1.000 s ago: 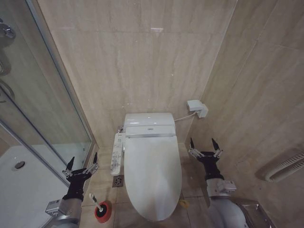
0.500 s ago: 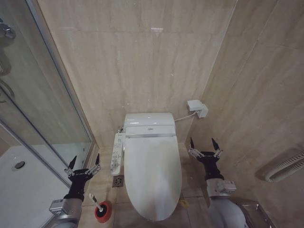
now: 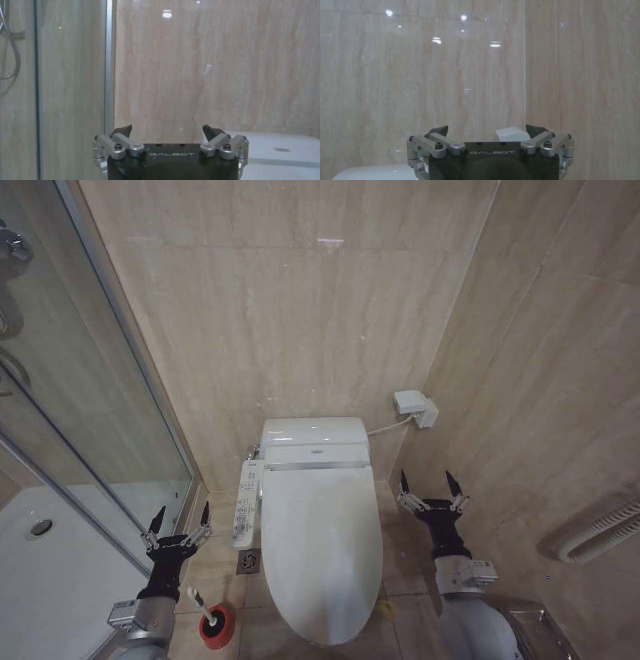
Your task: Open the toilet lid, clean the toilet bowl with a toilet brush, close the toilet lid, and flush.
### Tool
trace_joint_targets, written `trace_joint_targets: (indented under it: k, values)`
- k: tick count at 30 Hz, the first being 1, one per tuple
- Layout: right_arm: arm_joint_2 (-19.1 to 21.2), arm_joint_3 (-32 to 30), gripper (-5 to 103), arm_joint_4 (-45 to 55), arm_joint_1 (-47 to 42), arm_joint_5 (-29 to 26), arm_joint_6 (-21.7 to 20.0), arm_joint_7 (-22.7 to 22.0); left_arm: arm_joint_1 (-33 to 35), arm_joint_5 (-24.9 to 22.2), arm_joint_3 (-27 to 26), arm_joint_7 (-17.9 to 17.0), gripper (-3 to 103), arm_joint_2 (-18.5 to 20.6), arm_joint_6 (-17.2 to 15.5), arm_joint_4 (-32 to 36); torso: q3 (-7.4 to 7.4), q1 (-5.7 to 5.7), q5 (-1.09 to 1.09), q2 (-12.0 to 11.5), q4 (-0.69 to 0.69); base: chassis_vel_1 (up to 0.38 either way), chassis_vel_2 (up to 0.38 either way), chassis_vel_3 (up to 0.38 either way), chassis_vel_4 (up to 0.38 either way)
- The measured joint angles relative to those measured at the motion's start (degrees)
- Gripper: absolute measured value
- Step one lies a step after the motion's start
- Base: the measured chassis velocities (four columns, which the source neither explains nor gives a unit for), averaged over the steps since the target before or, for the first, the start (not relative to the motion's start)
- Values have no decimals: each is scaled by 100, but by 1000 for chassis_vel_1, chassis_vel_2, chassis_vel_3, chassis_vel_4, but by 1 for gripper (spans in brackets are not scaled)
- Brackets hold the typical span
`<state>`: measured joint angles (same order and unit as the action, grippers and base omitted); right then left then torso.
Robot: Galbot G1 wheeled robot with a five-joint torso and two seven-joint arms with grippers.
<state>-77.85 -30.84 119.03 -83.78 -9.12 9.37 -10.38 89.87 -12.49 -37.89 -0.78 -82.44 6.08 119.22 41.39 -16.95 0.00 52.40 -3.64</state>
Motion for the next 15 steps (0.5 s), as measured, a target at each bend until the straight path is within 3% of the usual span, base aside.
trace_joint_targets:
  k: [15]
  values:
    - [0,0,100,0,0,0,0,0,-178,-73,0,1,99,39,-26,-191,0,0,0,-1,0,0,0,0,0]
